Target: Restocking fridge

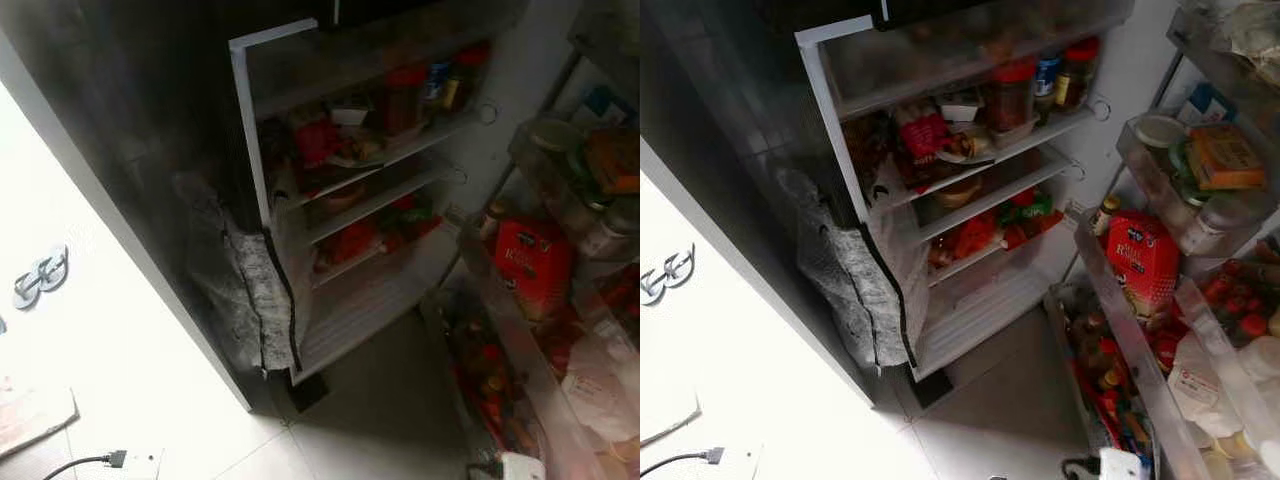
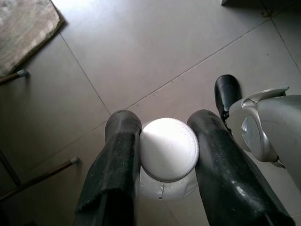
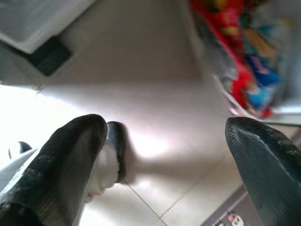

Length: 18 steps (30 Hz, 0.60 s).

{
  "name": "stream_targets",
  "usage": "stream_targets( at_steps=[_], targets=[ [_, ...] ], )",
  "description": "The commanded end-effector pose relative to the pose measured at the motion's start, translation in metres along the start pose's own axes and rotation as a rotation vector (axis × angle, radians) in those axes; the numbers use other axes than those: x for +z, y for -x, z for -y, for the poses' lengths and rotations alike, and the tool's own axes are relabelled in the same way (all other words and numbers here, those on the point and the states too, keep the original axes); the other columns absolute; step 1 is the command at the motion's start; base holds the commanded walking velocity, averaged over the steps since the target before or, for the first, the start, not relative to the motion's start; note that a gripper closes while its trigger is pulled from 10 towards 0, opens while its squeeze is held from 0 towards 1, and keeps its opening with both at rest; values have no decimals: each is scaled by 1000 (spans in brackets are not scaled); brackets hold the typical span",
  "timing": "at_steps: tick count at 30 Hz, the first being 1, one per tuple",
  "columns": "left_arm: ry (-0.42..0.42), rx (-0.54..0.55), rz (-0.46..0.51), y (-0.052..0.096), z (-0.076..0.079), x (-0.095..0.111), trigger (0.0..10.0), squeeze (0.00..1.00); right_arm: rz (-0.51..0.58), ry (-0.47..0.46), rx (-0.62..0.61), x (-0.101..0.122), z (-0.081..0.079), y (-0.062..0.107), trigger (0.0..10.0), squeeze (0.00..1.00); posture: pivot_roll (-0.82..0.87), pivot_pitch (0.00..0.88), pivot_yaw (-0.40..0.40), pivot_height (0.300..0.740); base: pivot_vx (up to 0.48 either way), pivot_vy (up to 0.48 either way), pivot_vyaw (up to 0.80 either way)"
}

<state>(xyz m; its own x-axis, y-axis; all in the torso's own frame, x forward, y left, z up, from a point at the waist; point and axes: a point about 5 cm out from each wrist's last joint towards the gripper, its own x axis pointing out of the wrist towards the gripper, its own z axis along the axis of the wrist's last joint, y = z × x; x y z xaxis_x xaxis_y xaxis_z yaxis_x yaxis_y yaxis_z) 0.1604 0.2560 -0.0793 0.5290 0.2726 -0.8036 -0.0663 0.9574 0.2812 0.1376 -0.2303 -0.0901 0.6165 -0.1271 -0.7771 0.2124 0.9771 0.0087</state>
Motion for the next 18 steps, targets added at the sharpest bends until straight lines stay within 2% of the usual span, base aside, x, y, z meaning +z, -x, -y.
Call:
stream_targets(
  at_steps=[1,5,7,18],
  targets=[
    [-16,-2,-31,2,-2,-9,10000,0,-30,25,8,-7,1,2,10000,0,3,132,-6,740,0,-255,0],
    [-15,-4,-36,2,-2,-10,10000,0,-13,24,13,-2,3,1,10000,0,-1,132,-6,740,0,-355,742],
    [-13,-4,-36,2,-2,-10,10000,0,-25,-6,20,-4,3,1,10000,0,-1,134,-6,740,0,-364,763],
    [-17,-1,-34,2,-2,-10,10000,0,-113,-17,-10,-35,21,16,10000,0,-1,133,-3,740,0,-358,0]
  ],
)
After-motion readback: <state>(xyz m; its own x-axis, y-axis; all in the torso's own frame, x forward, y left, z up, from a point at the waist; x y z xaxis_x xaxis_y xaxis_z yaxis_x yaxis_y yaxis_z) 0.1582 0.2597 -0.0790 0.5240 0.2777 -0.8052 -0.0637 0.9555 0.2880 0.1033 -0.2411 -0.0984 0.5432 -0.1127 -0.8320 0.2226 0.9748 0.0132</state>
